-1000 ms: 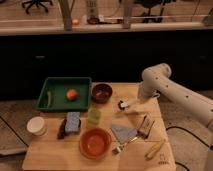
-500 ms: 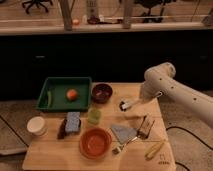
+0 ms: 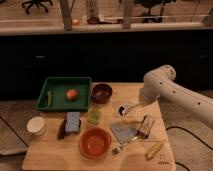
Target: Place brush in red bowl
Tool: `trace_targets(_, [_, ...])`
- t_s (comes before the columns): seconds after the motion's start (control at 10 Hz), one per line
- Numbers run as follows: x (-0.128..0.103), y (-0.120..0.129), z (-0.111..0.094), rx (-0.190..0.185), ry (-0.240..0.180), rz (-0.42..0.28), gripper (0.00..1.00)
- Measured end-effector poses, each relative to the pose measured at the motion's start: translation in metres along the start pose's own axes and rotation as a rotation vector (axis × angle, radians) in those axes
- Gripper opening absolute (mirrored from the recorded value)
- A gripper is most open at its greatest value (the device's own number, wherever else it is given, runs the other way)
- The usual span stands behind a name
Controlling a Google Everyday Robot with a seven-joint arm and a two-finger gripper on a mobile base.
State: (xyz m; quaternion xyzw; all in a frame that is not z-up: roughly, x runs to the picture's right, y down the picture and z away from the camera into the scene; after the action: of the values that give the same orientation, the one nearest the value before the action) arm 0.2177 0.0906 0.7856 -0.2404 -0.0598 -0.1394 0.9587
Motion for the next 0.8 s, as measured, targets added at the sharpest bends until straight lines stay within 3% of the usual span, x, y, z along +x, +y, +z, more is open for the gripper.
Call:
trace_targets(0.5, [-0.013, 0.016, -0.007, -0.012, -0.004, -0.023, 0.01])
trace_targets(0.8, [-0.025, 0.019, 0.000, -0.015, -0.011, -0.018, 0.10])
